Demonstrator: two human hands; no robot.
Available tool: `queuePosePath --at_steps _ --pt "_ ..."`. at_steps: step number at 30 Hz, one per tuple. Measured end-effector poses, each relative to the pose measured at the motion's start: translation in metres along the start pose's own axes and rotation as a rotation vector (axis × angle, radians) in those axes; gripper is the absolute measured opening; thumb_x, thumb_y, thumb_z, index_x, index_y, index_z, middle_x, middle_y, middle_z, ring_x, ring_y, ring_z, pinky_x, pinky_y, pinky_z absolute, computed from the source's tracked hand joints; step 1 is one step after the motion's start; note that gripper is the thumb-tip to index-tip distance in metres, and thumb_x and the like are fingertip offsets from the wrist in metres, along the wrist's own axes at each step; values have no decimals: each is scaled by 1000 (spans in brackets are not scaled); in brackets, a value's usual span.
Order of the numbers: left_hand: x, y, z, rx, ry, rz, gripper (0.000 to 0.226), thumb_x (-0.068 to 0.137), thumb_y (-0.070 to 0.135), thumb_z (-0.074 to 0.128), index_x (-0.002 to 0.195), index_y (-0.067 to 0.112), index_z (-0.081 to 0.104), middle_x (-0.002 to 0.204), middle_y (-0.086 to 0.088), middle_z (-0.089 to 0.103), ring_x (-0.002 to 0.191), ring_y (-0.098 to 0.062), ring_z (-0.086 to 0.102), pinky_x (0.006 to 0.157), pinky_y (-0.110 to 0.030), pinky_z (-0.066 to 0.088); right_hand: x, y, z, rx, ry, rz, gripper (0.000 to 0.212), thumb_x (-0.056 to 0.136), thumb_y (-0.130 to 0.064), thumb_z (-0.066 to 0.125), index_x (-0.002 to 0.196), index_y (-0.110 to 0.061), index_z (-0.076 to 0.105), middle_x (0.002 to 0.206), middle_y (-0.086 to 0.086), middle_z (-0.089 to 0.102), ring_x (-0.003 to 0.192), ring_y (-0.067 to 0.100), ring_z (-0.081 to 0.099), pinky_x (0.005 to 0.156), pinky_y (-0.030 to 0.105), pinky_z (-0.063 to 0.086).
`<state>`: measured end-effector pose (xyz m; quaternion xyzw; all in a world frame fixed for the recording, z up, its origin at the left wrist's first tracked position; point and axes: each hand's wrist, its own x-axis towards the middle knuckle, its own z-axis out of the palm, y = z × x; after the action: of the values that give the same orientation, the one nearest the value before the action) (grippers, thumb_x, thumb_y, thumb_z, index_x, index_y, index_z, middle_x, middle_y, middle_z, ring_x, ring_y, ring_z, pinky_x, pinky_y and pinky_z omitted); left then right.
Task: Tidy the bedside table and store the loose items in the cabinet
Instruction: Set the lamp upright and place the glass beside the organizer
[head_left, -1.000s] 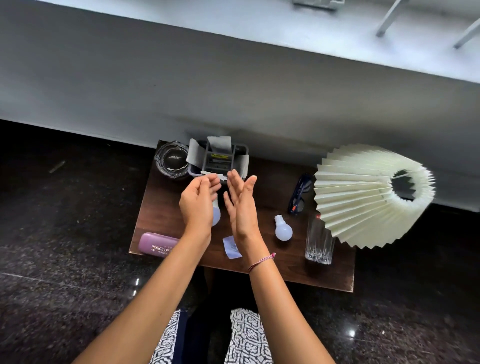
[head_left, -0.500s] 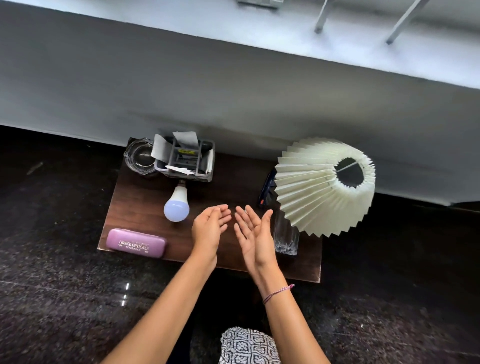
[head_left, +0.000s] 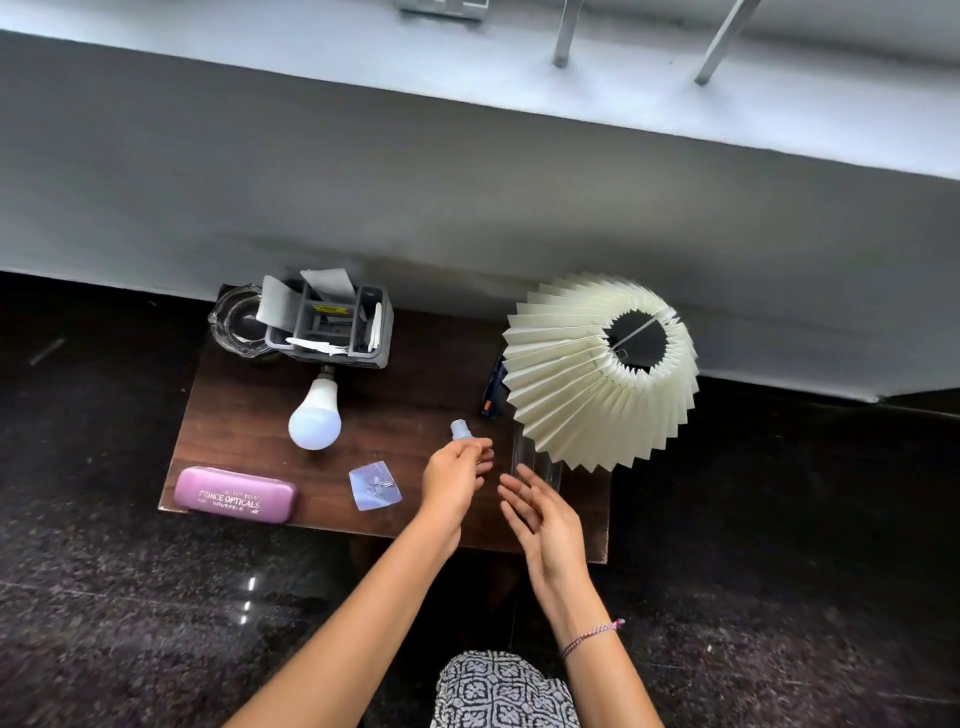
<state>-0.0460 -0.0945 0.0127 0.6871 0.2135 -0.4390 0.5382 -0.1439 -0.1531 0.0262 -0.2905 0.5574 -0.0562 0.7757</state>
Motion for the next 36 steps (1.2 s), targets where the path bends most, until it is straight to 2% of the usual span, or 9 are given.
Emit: queuePosePath --at_steps 3,6,8,12,17,23,26,30,36 --pt "5 -6 10 68 -14 -2 24 95 15 42 99 15 66 104 -4 65 97 -13 61 73 -21 46 2 -3 -19 -59 115 -20 26 97 -5 38 98 -9 64 82 10 65 77 18 63 64 18 57" --pt "8 -9 19 161 -20 -4 23 95 17 43 100 20 65 115 -5 64 107 -17 59 95 -33 47 9 -7 -34 -118 217 -52 28 98 -5 36 92 -9 63 69 5 53 64 13 53 52 14 51" --pt "9 -10 24 215 -19 -9 26 95 21 45 111 18 65 122 -6 62 115 -21 56 104 -40 43 16 -8 -43 -168 272 -80 27 98 -5 36 92 -9 63 70 4 51 64 11 51 57 17 49" --pt "10 -11 32 273 -7 -4 32 94 25 45 122 19 60 123 -4 61 115 -19 54 102 -36 44 32 -8 -49 -290 334 -138 25 96 -3 40 109 -1 61 82 2 57 77 10 56 80 26 51" --pt "14 -16 40 274 45 -28 34 94 25 45 124 18 58 124 -9 61 115 -26 55 101 -35 44 47 -6 -45 -470 344 -127 21 95 -16 50 114 -15 58 120 8 60 111 22 57 103 41 43" --pt "17 -22 48 285 63 -29 33 95 23 46 124 15 57 125 -8 61 116 -23 54 88 -24 40 54 -4 -41 -591 307 -126 33 95 -28 50 123 -11 56 129 10 56 118 23 53 104 36 41" --pt "20 -22 49 263 69 -41 34 95 22 45 126 14 56 127 -8 60 117 -23 54 92 -26 41 57 -4 -42 -635 296 -116 37 95 -31 50 126 -11 54 132 10 55 121 25 52 105 38 39" --pt "21 -22 50 269 53 -38 37 95 23 43 130 13 54 130 -8 58 120 -22 52 95 -26 40 58 -4 -42 -575 281 -101 40 94 -30 53 129 -11 52 129 10 58 121 23 52 97 27 38" --pt "20 -23 50 382 52 -43 38 98 26 40 132 14 50 133 -8 55 123 -24 49 89 -23 36 57 -3 -43 -557 258 -103 42 91 -29 58 128 -11 53 126 9 60 119 20 54 95 25 39"
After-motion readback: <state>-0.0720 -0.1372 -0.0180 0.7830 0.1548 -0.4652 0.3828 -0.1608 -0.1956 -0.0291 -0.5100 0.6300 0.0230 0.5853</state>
